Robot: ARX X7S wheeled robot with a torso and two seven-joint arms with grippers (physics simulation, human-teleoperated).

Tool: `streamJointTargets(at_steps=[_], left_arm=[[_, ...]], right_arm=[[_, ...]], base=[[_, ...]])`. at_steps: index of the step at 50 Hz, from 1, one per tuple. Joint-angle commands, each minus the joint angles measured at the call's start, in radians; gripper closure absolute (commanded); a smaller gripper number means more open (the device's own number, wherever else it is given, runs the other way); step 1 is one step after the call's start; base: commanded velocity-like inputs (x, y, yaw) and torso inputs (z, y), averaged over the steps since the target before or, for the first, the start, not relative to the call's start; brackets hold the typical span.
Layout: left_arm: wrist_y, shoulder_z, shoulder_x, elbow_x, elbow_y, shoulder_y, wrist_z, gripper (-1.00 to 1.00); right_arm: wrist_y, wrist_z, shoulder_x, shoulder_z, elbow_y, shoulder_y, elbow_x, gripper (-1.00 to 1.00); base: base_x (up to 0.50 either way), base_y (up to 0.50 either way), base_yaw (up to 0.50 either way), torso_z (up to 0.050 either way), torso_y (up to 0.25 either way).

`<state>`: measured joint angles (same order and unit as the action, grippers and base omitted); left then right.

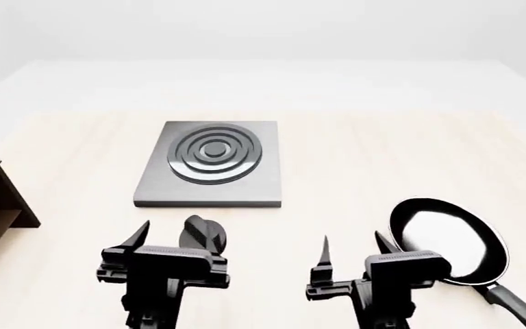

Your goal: Turn on the stove and put the frying pan on it.

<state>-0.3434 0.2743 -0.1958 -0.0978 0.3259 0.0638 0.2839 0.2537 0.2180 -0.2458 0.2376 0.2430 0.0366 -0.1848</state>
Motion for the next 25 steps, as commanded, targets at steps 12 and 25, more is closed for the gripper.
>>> streamJointTargets(at_steps=[12, 25], left_arm=[[-0.047, -0.109, -0.031, -0.025, 0.093, -0.025, 0.0, -1.0], [-0.017, -0.123, -0.043, -0.048, 0.082, -0.046, -0.004, -1.0]], right_arm=[[0.529, -0.011, -0.123, 0.012, 0.307, 0.158, -0.007, -1.0], [0.937, -0.087, -0.343, 0.154, 0.507, 0.314, 0.01, -1.0]], base=[[0.0, 0.0, 0.0, 0.0, 0.0], [0.0, 0.0, 0.0, 0.0, 0.0]])
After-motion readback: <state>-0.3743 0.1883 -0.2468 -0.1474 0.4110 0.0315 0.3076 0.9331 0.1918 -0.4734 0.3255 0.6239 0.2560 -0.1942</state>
